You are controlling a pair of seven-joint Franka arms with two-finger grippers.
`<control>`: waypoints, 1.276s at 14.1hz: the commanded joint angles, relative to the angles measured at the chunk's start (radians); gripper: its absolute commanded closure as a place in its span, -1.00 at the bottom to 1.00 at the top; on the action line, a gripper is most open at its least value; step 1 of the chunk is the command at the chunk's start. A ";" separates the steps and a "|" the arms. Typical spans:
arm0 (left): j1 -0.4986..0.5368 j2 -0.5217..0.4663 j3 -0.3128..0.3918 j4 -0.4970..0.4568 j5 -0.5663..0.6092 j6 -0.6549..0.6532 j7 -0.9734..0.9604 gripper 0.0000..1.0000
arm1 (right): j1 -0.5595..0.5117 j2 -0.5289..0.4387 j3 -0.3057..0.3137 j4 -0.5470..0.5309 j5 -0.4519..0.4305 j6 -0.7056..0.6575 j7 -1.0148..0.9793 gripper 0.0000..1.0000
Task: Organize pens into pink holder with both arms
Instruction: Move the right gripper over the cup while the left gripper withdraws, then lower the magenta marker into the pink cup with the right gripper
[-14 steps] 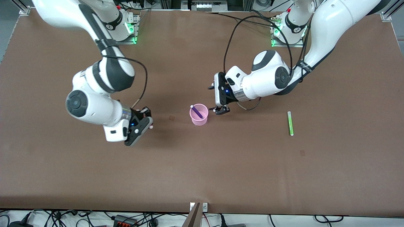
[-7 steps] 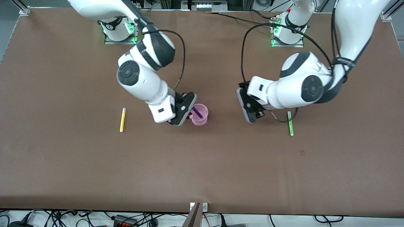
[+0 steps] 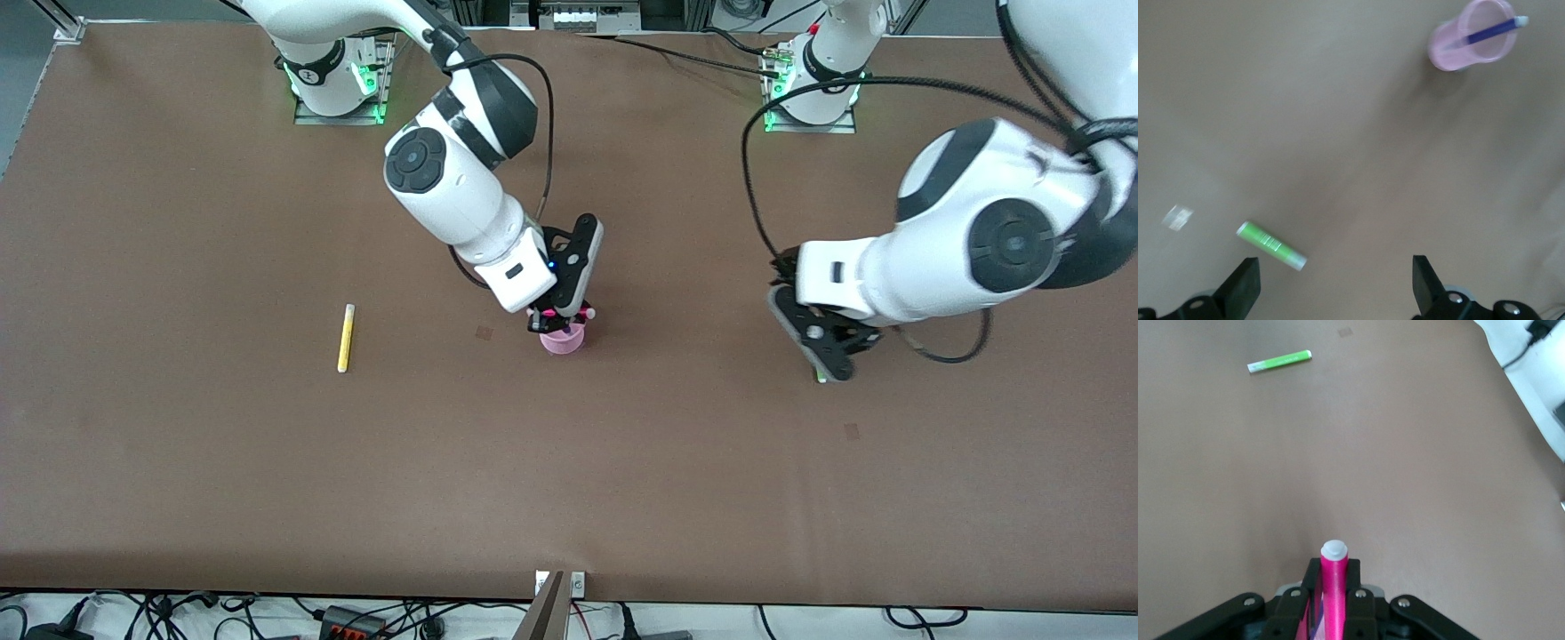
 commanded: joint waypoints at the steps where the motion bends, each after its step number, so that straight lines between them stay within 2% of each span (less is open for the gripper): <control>1: -0.099 -0.155 0.250 -0.004 -0.115 -0.019 -0.019 -1.00 | 0.023 0.030 -0.001 0.001 0.012 0.039 -0.027 1.00; 3: -0.220 -0.229 0.480 -0.024 -0.223 -0.019 -0.126 -1.00 | 0.034 0.051 -0.001 -0.001 0.013 0.053 -0.014 1.00; 4: -0.255 -0.269 0.558 -0.051 -0.266 -0.017 -0.225 -1.00 | 0.042 0.065 -0.002 -0.001 0.012 0.053 -0.013 1.00; 7: -0.344 -0.424 0.718 -0.177 -0.288 -0.013 -0.434 -1.00 | 0.057 0.088 -0.001 0.001 0.012 0.064 -0.010 1.00; 8: -0.366 -0.480 0.743 -0.223 -0.286 -0.011 -0.444 -1.00 | 0.066 0.091 -0.002 0.001 0.013 0.083 -0.010 1.00; 11: -0.363 -0.609 0.758 -0.346 -0.288 0.042 -0.438 -1.00 | 0.072 0.113 -0.002 -0.001 0.013 0.125 -0.004 1.00; 18: -0.355 -0.568 0.754 -0.335 -0.289 0.056 -0.442 -1.00 | 0.076 0.136 -0.002 -0.017 0.015 0.120 0.036 1.00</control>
